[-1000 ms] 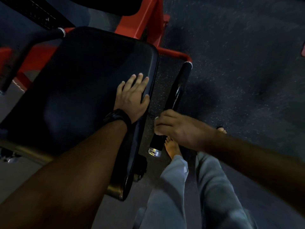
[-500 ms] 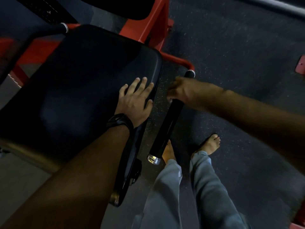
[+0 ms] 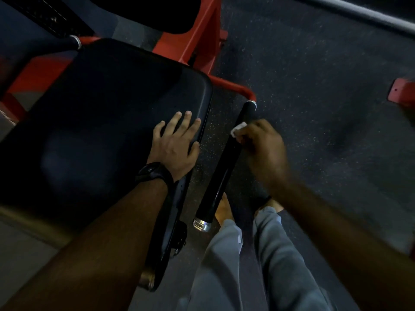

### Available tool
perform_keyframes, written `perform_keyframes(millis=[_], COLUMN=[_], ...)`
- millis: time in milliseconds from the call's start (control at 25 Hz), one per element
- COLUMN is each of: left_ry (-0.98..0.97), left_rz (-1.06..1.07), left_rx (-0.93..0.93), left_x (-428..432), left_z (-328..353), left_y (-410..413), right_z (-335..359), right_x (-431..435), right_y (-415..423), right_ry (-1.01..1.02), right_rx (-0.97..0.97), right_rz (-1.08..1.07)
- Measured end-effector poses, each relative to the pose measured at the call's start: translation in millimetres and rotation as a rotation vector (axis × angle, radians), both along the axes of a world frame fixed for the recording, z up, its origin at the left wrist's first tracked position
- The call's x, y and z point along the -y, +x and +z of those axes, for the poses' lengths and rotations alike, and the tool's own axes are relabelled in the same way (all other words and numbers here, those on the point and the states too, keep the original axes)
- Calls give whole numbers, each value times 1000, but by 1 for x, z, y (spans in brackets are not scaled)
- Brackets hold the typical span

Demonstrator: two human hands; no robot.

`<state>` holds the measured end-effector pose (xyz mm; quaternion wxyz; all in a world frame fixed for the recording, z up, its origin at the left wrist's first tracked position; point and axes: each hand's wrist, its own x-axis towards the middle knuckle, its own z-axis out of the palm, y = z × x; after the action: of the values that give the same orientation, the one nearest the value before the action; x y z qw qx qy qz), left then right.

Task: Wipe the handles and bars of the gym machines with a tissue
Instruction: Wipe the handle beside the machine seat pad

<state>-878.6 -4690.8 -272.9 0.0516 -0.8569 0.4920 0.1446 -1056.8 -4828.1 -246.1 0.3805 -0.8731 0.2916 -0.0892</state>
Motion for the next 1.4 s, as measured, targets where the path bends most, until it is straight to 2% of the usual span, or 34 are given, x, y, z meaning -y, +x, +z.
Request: perform_keyframes(millis=[120, 240, 400, 480, 560, 640, 800, 960, 1080, 1160, 1280, 1320, 1400], left_ry=[2, -4, -13, -14, -19, -25, -28, -29, -23, -11, -13, -9, -1], left_rz=[-4, 4, -1, 1, -4, -9, -1, -2, 10, 7, 7, 11, 11], left_rx=[0, -13, -2, -3, -5, -8, -11, -19, -16, -26, -30, -28, -22], left_x=[2, 1, 1, 1, 2, 1, 1, 2, 3, 4, 4, 4, 4], left_z=[0, 0, 0, 0, 0, -1, 0, -1, 1, 3, 3, 3, 2], left_y=[2, 0, 1, 0, -1, 0, -2, -2, -2, -2, -1, -1, -2], right_z=[-3, -5, 1, 2, 3, 0, -4, -4, -9, -14, -18, -15, -6], right_x=[-15, -26, -51, -52, -62, -71, -64, -47, -41, -44, -39, -41, -55], right_y=[2, 5, 7, 7, 6, 9, 23, 25, 23, 18, 16, 18, 21], right_ry=[24, 157, 217, 328, 435, 596, 978, 1485, 1635, 1666, 1522, 1416, 1052], right_rx=[70, 72, 86, 156, 144, 114, 267, 351, 447, 438, 440, 424, 325], right_rz=[-150, -353, -520, -657, -784, -934, -1204, -1258, -1215, -1152, -1149, -1150, -1140])
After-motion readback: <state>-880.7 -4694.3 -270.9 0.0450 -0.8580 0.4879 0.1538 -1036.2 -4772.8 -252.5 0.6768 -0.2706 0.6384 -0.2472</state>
